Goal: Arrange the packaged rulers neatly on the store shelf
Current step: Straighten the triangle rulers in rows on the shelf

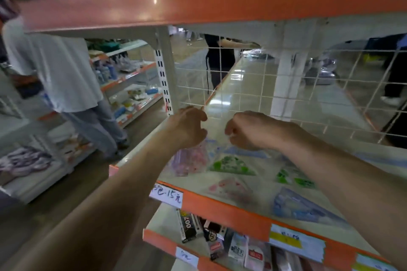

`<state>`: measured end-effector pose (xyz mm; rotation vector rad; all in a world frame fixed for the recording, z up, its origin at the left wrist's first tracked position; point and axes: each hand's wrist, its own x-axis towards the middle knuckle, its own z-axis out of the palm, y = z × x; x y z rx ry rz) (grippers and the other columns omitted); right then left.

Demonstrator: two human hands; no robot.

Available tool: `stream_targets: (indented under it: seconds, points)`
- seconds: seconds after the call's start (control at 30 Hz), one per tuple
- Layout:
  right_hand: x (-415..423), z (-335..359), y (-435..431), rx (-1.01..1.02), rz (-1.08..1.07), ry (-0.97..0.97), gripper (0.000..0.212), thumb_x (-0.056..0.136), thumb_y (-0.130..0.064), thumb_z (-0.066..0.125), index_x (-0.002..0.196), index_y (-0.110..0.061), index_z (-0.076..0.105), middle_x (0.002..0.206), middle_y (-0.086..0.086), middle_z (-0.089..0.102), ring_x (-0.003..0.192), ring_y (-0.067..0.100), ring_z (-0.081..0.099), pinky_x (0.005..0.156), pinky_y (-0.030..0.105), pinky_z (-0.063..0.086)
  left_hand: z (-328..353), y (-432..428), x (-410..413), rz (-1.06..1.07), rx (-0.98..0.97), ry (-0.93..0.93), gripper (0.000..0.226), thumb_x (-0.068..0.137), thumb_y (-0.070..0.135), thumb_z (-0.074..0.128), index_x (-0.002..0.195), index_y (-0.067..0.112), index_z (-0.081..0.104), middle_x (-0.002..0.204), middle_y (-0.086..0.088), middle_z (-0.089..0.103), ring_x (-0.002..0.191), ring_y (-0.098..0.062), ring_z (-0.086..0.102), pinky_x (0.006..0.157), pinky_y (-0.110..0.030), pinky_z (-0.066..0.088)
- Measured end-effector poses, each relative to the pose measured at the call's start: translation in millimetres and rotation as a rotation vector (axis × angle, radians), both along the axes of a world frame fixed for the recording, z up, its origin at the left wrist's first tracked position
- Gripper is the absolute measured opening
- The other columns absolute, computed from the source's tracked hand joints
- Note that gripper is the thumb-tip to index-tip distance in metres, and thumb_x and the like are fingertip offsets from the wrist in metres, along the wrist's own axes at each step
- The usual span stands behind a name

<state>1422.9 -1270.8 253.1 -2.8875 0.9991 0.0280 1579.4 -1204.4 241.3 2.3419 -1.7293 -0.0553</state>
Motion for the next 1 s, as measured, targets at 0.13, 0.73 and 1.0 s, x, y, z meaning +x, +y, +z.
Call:
stream_targets:
  seconds: [0.13, 0.73, 1.0]
  points:
    - [34.2, -3.5, 11.3, 0.029, 0.047, -0.014, 0.033, 0.091, -0.029, 0.054, 0.123, -0.022, 0.059, 0.124, 0.004, 0.057, 0.113, 0.023, 0.054, 0.088, 0.029, 0.043, -3.2, 20.5, 43.5, 0.072, -0.018, 0.046, 0.038, 0.086, 0.029, 0.061, 0.123, 0.021, 0.057, 0.127, -0.004, 0.054, 0.117, -0.023, 0.052, 0.100, -0.034, 0.042]
    - [130.1, -53.4, 52.9, 0.096, -0.046, 0.069, 0.050, 0.087, -0.052, 0.053, 0.124, -0.018, 0.053, 0.127, 0.008, 0.055, 0.118, 0.029, 0.050, 0.089, 0.034, 0.040, -52.7, 52.6, 118.8, 0.228, 0.188, 0.258, 0.036, 0.085, 0.033, 0.063, 0.118, 0.019, 0.063, 0.117, -0.004, 0.064, 0.103, -0.022, 0.060, 0.088, -0.033, 0.049]
    - [147.2, -66.5, 51.8, 0.118, -0.145, 0.144, 0.065, 0.073, -0.066, 0.059, 0.118, -0.019, 0.051, 0.113, 0.008, 0.059, 0.106, 0.028, 0.057, 0.078, 0.033, 0.042, -65.5, 31.8, 105.4, 0.319, 0.212, 0.228, 0.029, 0.088, 0.043, 0.054, 0.079, 0.015, 0.051, 0.088, -0.004, 0.057, 0.083, -0.025, 0.056, 0.066, -0.028, 0.040]
